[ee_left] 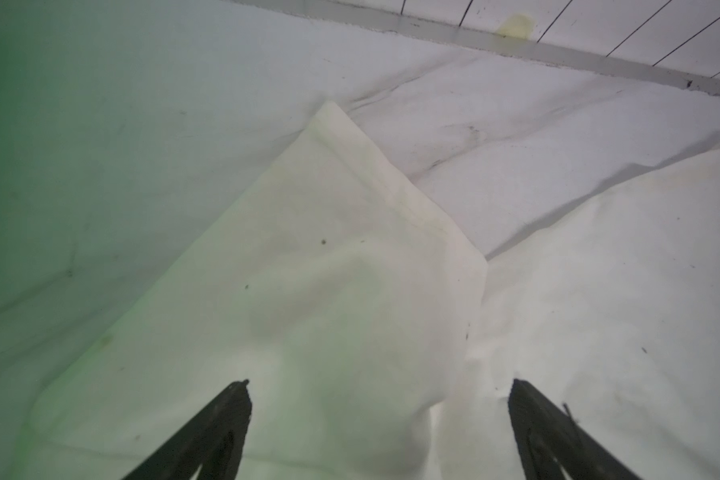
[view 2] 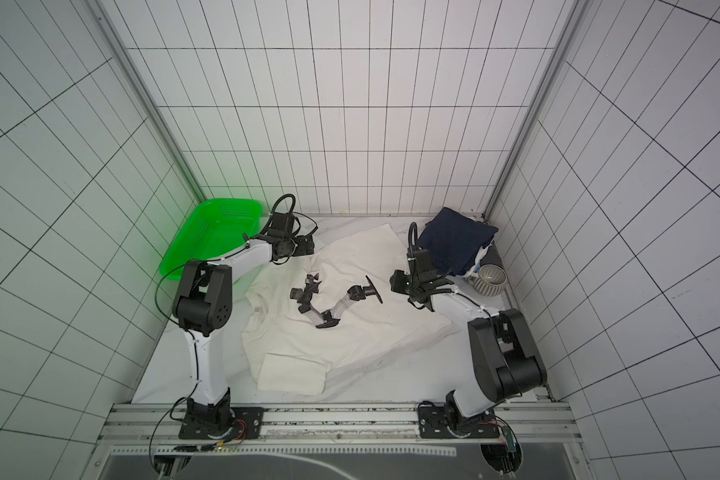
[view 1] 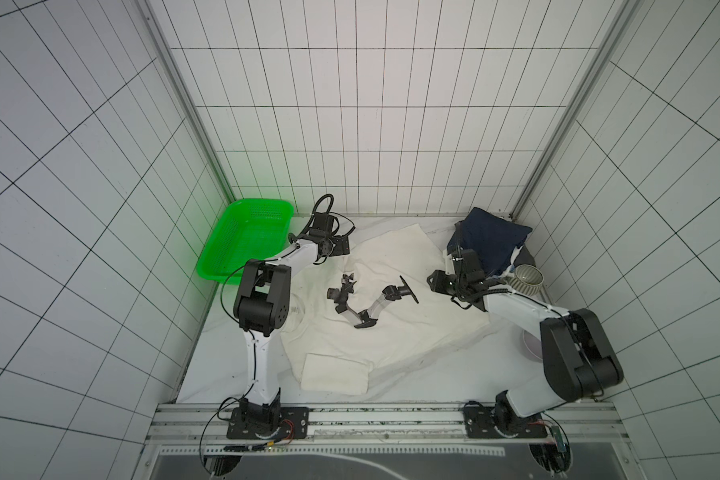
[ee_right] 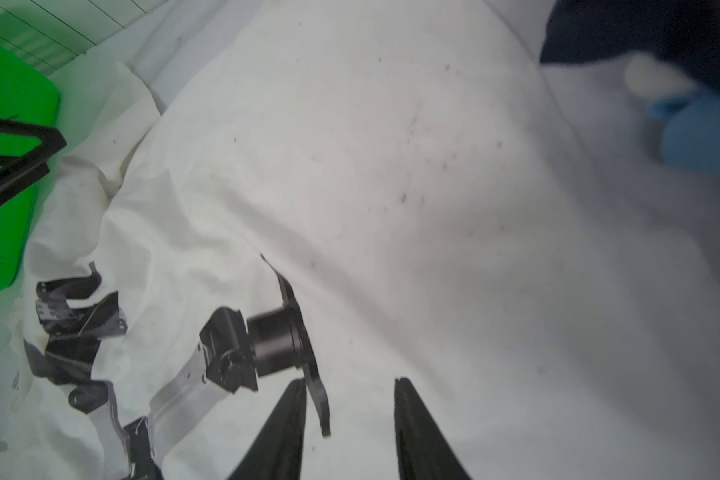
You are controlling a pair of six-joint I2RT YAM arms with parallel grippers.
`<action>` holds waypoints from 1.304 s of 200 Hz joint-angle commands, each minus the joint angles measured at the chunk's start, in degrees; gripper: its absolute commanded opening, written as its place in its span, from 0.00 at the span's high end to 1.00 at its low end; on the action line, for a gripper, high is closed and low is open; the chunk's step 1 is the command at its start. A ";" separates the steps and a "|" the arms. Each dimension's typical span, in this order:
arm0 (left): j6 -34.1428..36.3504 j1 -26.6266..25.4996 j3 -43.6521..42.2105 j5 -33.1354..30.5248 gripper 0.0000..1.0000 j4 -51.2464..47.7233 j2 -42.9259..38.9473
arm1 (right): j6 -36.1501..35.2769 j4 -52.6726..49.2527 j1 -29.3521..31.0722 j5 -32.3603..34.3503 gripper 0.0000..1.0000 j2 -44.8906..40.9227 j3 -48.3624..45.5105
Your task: Fold and stack the t-shirts
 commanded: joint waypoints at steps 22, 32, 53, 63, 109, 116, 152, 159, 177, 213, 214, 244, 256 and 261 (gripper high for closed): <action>0.66 2.64 -10.73 -4.00 0.03 5.06 -9.62 | -4.92 0.81 0.02 3.45 0.65 16.58 20.47; 0.42 3.79 -11.75 -1.40 0.03 5.50 -9.08 | -5.93 -0.52 0.18 3.33 0.66 21.50 26.02; 0.04 4.98 -11.79 -0.66 0.03 5.50 -6.29 | -8.71 -1.34 0.37 2.24 0.68 29.79 35.23; -0.45 5.59 -10.84 -0.42 0.03 5.35 -4.65 | -8.24 -1.42 0.37 1.35 0.69 32.47 37.32; -1.83 6.81 -5.55 -1.25 0.03 4.12 2.04 | -4.18 -3.74 -0.44 8.58 0.71 34.05 35.57; -2.05 6.85 -4.56 -1.68 0.03 3.81 3.23 | -3.16 -4.22 -1.08 8.81 0.71 33.97 34.91; -4.66 7.71 1.20 -3.18 0.03 -1.34 8.56 | -1.67 -3.85 -4.56 10.10 0.73 31.92 28.41; -5.10 7.98 1.17 -3.53 0.03 -1.74 8.58 | -1.37 -3.84 -5.17 10.29 0.73 31.41 27.27; -6.88 9.43 -0.63 -3.97 0.03 -1.90 7.61 | -0.57 -2.45 -6.22 9.32 0.74 29.93 24.24; -8.20 11.26 -5.94 -1.35 0.03 1.02 4.78 | 0.34 -1.21 -6.32 7.93 0.74 26.22 20.91; -8.14 11.26 -6.01 -1.32 0.03 1.15 4.75 | 0.38 -1.12 -6.32 7.88 0.74 26.09 20.75; -7.29 11.16 -3.00 -0.17 0.03 -1.04 4.77 | 0.45 -1.17 -5.97 7.07 0.74 20.34 18.87; -7.11 10.99 -1.86 -0.34 0.03 -2.05 3.77 | 0.09 -1.38 -5.81 6.89 0.74 16.97 17.68; -7.11 10.91 -1.61 -0.67 0.03 -2.45 3.16 | -0.12 -1.39 -5.75 6.80 0.73 15.59 17.05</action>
